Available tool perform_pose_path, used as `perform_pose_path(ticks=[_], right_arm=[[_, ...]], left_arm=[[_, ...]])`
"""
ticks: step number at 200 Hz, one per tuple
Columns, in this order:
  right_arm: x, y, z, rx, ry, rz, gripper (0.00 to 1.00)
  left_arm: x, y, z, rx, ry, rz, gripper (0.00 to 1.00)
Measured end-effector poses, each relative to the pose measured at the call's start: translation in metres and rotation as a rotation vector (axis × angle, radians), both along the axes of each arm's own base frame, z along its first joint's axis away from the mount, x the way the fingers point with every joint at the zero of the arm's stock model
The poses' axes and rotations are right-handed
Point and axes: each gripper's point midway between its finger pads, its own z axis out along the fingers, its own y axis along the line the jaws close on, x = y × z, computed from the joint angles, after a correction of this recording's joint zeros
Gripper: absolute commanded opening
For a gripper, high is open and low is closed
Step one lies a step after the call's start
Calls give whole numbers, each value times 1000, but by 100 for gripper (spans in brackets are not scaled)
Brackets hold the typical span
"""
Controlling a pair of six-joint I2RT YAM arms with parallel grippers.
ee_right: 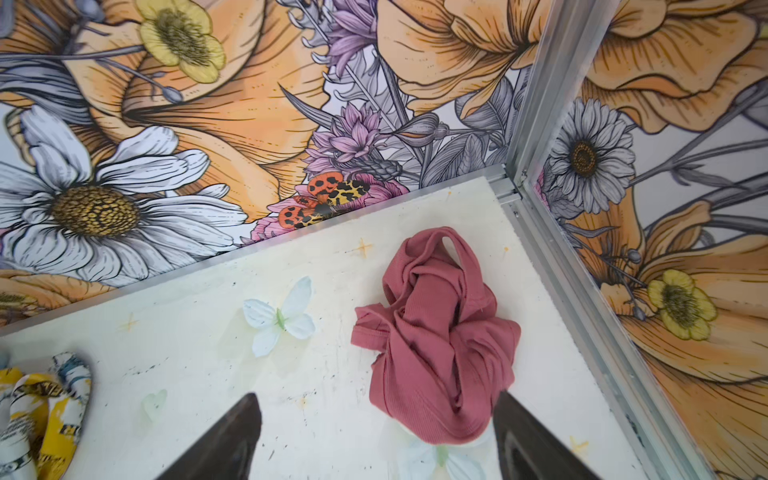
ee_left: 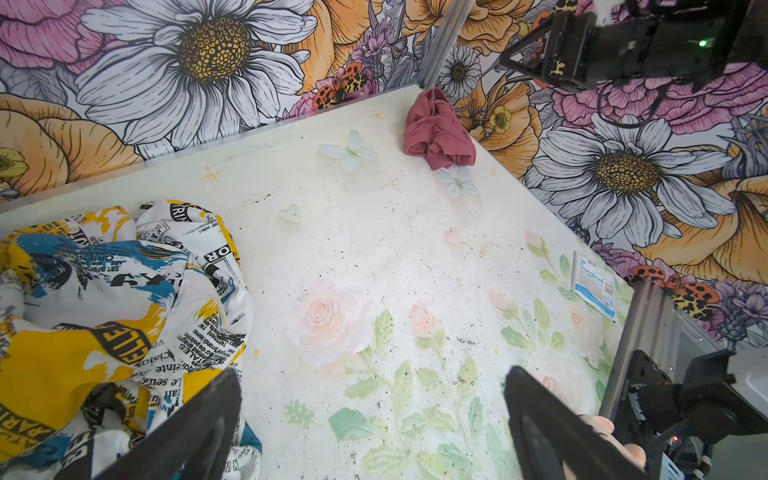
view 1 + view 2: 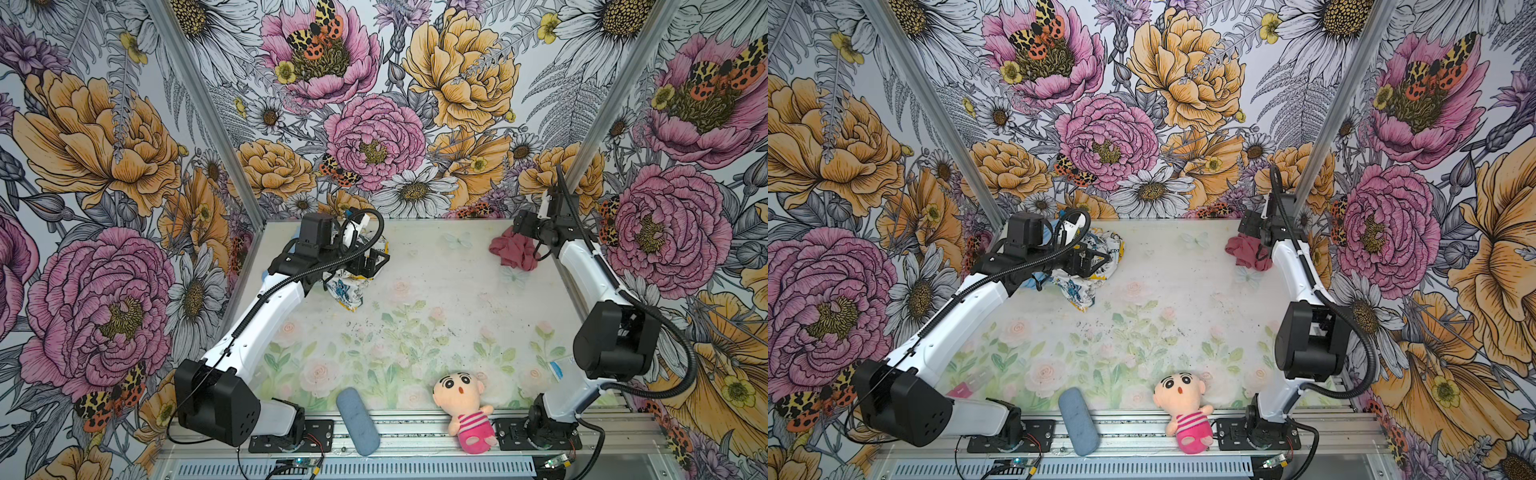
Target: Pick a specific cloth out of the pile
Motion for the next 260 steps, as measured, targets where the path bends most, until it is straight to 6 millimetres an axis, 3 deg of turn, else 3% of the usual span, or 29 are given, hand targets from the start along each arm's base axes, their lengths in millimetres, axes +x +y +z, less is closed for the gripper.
perform_pose_path(ticks=[31, 47, 67, 83, 102, 125, 148, 178, 202, 226, 260], right_arm=[[-58, 20, 32, -39, -185, 18, 99], [-90, 16, 42, -63, -295, -19, 100], [-129, 7, 31, -87, -367, -81, 99], [-153, 2, 11, -97, -374, -119, 100], [-168, 0, -19, -92, -344, -138, 99], [-182, 2, -60, -86, -255, -128, 100], [-198, 4, -79, -93, -247, -124, 99], [-211, -2, -92, -133, -307, -151, 98], [-212, -5, -122, -156, -270, -155, 97], [-207, -5, -141, -178, -218, -142, 97], [-192, -4, -152, -207, -174, -113, 98]], left_arm=[[-10, 10, 15, -3, -52, 27, 99], [-21, 19, 31, -11, -117, 60, 99], [-40, 41, 53, -38, -215, 167, 99], [-56, 66, 57, -85, -288, 296, 99], [-70, 96, 30, -167, -321, 450, 99], [-71, 130, -43, -183, -258, 642, 99], [-72, 158, -105, -107, -198, 795, 99], [-69, 191, -118, -57, -296, 968, 99], [-59, 211, -119, 12, -353, 1060, 99], [-40, 216, -128, 105, -357, 1073, 99], [-14, 215, -163, 226, -318, 1052, 99]])
